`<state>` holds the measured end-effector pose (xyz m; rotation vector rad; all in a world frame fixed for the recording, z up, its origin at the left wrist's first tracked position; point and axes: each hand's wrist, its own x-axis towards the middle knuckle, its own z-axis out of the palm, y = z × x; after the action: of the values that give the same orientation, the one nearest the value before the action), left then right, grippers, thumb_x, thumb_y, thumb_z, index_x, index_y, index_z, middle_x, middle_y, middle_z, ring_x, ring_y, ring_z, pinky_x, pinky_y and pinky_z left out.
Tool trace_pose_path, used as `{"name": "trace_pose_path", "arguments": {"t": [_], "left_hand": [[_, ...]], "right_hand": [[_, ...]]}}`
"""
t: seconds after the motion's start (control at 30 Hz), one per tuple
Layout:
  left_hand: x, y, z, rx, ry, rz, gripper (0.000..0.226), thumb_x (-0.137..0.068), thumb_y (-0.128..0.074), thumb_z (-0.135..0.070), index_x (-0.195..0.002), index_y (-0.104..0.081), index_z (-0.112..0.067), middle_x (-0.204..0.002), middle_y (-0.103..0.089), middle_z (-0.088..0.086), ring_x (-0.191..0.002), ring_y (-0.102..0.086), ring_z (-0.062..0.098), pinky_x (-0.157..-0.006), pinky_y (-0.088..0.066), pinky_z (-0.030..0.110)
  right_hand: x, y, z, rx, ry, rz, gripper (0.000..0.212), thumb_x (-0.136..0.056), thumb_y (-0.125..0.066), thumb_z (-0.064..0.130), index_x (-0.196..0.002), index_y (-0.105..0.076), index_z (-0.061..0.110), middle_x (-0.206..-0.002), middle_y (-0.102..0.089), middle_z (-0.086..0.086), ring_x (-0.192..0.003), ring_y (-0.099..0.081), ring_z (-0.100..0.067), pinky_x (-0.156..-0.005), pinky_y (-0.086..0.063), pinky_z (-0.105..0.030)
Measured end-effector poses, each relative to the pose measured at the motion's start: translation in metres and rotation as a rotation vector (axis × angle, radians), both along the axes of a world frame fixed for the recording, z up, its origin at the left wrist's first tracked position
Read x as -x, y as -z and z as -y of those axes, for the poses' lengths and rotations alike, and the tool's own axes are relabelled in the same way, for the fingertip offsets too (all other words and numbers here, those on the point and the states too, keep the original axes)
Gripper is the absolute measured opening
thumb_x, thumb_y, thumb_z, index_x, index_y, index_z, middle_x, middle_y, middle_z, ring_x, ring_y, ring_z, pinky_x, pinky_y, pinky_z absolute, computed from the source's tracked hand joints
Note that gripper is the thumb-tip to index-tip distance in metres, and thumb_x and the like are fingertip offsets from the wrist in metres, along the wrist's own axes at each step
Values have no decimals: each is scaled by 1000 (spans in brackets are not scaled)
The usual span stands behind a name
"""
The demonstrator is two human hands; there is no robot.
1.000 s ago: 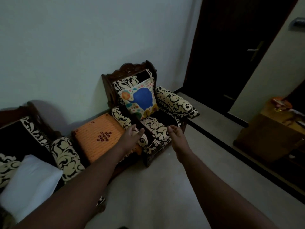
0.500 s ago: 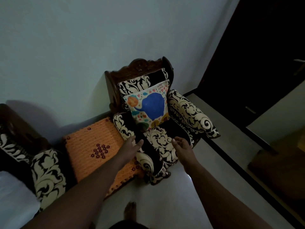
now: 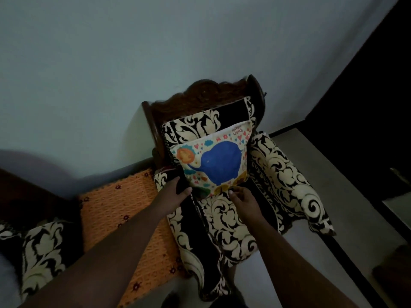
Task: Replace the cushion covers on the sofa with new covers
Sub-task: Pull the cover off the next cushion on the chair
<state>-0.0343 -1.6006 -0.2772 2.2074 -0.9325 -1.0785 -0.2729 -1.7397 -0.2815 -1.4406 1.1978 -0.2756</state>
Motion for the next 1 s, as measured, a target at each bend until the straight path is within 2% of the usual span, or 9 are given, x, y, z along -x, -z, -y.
{"name": "trace_pose_path", "arguments": {"t": [0.13,0.2,0.43,0.57,0.63,0.7,0.77,0.87,1.0], "left_hand": [[-23,20,64,-149,130,412,91,-93,-52,-69,-162,-20,-18,-166,-26,7,-149,-31,27,-113,-39,42],[-34,26,95,-230,201,549,91,-92,-54,-68,-161,-19,-20,-166,-24,7,-150,-28,29,-115,-36,44],[-81,78,198,-454,154,654,95,-92,-57,-63,-162,-8,-22,-170,-4,6,-156,-7,28,-123,-17,55],[-92,104,215,-536,137,722,98,-89,-62,-59,-161,-11,-17,-164,-24,9,-151,-23,30,-116,-29,56],[-91,114,216,-556,119,751,86,-89,-64,-57,-156,-26,-17,-152,-42,9,-142,-37,31,-110,-33,52],[-89,120,216,-546,124,766,57,-91,-62,-54,-138,-51,-25,-136,-58,3,-130,-46,30,-106,-33,48],[-83,120,213,-489,167,801,35,-94,-58,-48,-122,-62,-28,-126,-64,-1,-122,-51,29,-103,-32,46],[-71,115,200,-246,252,728,30,-93,-64,-30,-122,-66,-20,-125,-63,7,-115,-58,34,-98,-41,44],[-55,89,173,-9,327,658,28,-86,-73,-21,-113,-69,-20,-98,-74,8,-85,-70,30,-71,-53,33]], "right_hand": [[-35,27,95,59,-167,-106,52,-96,-66,43,-137,-53,15,-135,-58,-7,-122,-58,-25,-98,-50,-42],[-54,36,138,166,-260,-178,55,-95,-68,40,-139,-52,11,-139,-54,-12,-124,-55,-29,-100,-48,-40],[-133,89,278,493,-663,-330,73,-97,-64,41,-156,-32,11,-159,-34,-16,-147,-29,-34,-116,-27,-41],[-163,112,302,577,-775,-338,73,-97,-62,45,-157,-31,15,-161,-32,-11,-151,-24,-31,-119,-29,-46],[-166,125,298,577,-838,-368,75,-98,-60,48,-158,-28,17,-164,-28,-9,-152,-21,-31,-118,-29,-51],[-166,132,290,587,-872,-382,75,-98,-60,48,-159,-26,20,-164,-26,-7,-152,-19,-30,-118,-29,-52],[-164,132,283,627,-910,-372,77,-95,-65,44,-158,-27,22,-163,-27,-7,-151,-21,-31,-117,-31,-51],[-160,126,273,691,-1008,-373,89,-90,-72,38,-160,-18,31,-165,-21,-8,-152,-18,-31,-117,-29,-52],[-153,109,257,796,-1107,-434,96,-89,-71,39,-160,-5,37,-168,-5,-8,-155,-3,-32,-121,-19,-54]]}}
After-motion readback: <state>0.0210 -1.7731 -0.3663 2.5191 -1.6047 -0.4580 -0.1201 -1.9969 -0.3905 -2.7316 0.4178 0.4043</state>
